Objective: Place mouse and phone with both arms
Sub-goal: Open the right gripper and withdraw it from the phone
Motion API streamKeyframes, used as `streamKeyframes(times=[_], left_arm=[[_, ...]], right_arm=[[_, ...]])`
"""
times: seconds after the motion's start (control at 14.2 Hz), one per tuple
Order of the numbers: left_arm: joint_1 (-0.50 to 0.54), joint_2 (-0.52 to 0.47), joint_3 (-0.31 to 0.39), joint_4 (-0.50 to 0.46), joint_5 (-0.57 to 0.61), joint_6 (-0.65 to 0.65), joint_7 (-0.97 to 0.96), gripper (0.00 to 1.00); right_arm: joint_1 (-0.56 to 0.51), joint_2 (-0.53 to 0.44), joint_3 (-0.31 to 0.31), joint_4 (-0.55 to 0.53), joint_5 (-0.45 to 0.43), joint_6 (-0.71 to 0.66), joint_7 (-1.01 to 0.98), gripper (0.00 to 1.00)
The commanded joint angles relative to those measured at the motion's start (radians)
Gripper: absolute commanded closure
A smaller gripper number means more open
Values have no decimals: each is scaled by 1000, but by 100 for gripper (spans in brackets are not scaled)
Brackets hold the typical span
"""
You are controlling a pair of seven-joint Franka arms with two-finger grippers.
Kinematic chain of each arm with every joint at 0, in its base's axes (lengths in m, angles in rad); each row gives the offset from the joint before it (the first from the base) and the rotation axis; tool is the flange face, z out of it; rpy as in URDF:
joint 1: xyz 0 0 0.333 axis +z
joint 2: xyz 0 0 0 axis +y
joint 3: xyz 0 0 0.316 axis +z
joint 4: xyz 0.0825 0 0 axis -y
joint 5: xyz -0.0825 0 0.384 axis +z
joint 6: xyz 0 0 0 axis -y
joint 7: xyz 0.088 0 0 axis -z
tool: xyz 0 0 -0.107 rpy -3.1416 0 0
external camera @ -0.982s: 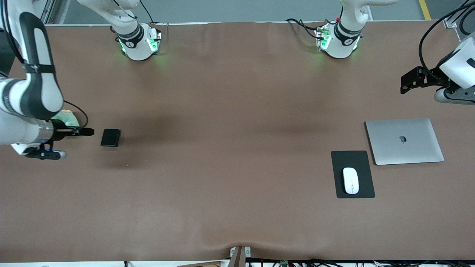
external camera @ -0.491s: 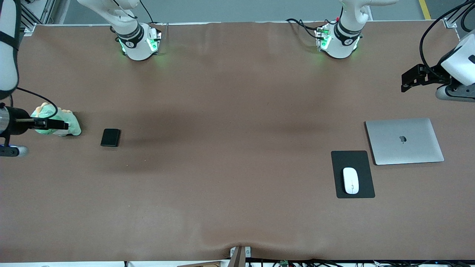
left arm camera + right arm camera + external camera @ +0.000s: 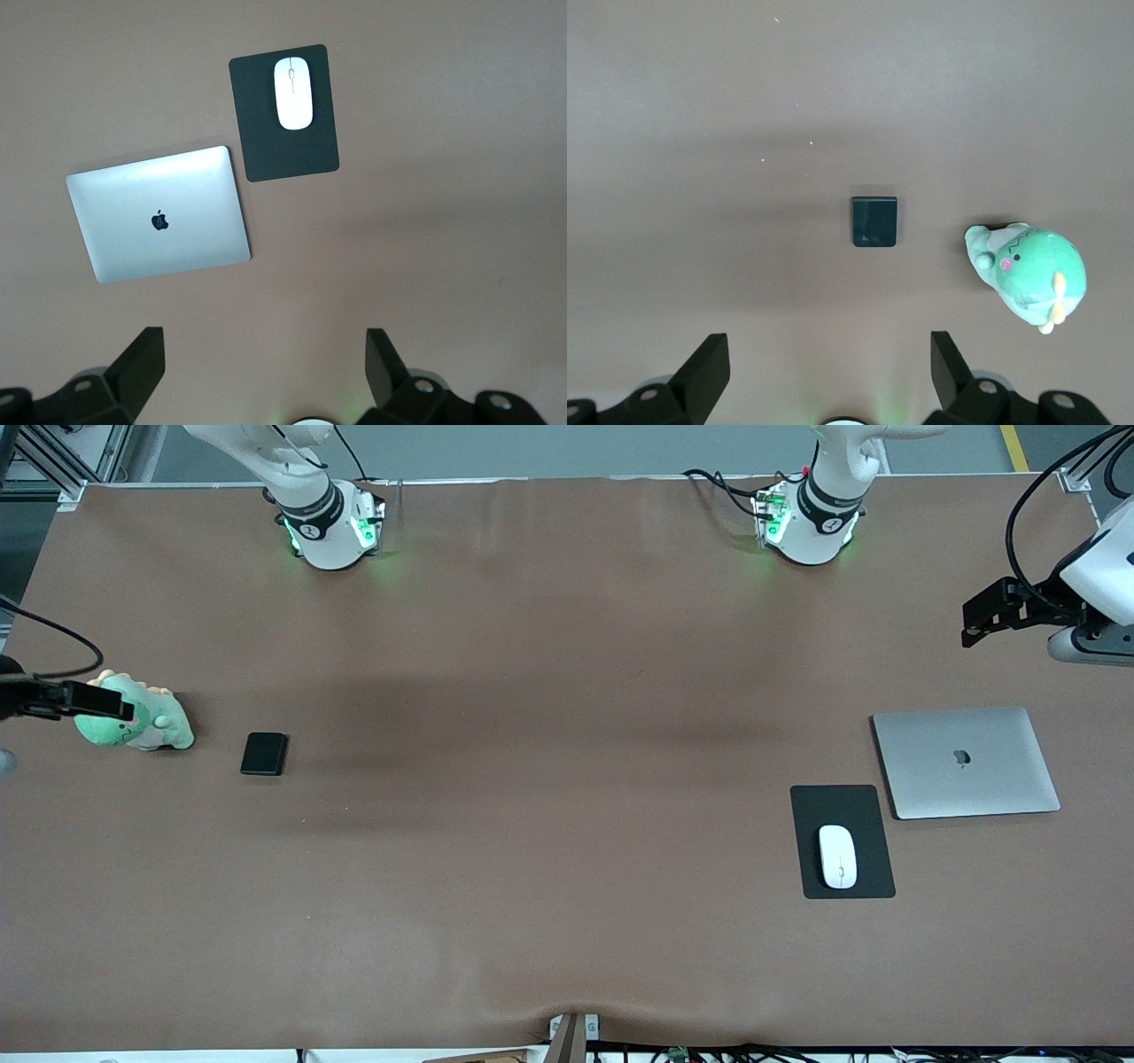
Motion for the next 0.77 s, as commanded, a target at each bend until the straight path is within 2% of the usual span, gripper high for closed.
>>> streamKeyframes(times=[0.0,0.49,0.7], left_arm=[[3,-17,-2,-4,-16,4,-11,0],[5,-19,0,-6,-16,2,-11,0],[5,-21,0,-6,-16,2,-11,0]], right_arm=[[14,-79,-5,-14,18,-34,12,0],[37,-220,-8,-141,19,-24,52,0],[41,-286,-10,-231,39,9,95,0]])
